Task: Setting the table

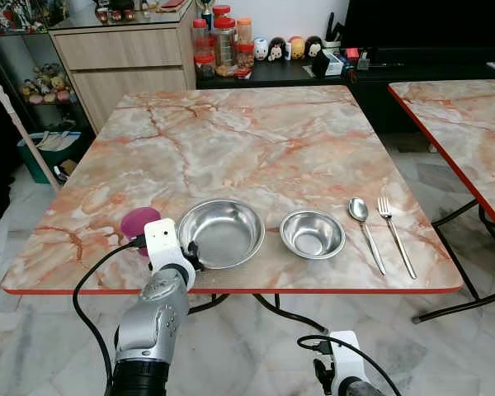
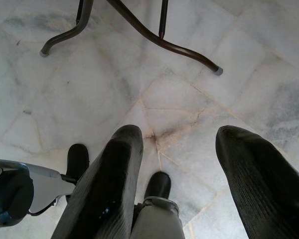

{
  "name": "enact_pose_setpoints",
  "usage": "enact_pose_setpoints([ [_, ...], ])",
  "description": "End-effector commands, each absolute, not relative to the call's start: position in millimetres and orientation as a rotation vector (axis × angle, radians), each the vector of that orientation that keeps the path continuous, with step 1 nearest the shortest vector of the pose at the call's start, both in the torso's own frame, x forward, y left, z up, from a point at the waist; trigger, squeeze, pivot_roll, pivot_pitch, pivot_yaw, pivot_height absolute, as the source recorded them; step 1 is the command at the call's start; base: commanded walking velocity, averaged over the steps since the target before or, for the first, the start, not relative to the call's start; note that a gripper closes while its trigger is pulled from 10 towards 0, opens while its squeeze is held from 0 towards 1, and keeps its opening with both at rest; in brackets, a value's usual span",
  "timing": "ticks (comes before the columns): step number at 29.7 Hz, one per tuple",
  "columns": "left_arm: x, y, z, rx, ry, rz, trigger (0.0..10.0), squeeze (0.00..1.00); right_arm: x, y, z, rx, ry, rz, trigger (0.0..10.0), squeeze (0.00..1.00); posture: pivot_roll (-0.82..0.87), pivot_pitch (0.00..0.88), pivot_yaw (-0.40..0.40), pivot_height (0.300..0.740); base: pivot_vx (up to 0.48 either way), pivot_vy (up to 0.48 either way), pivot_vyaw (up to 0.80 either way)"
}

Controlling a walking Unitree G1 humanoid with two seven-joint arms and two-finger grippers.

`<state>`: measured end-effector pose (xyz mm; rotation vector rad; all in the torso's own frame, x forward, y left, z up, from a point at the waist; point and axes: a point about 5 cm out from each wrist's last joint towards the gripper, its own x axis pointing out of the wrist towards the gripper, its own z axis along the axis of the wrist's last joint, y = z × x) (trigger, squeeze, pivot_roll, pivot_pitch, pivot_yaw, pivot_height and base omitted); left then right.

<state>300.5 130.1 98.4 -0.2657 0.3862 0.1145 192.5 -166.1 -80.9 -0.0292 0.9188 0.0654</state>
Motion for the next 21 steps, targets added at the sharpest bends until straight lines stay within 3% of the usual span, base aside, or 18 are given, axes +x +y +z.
enact_pose_setpoints([
  [1,302.4,126.5,99.8,-0.277,0.388,0.113,0.0,0.00,195.7,-165.1,-79.4,-0.016,0.913,0.059,10.0,0.00,0.03,0.000,0.031,0.732,0.000,0.000,0.00],
  [21,304.3,132.5,103.9,-0.272,0.373,0.117,0.0,0.00,198.8,-161.1,-78.2,-0.015,0.911,0.074,10.0,0.00,0.04,0.000,0.030,0.732,0.000,0.000,0.00],
])
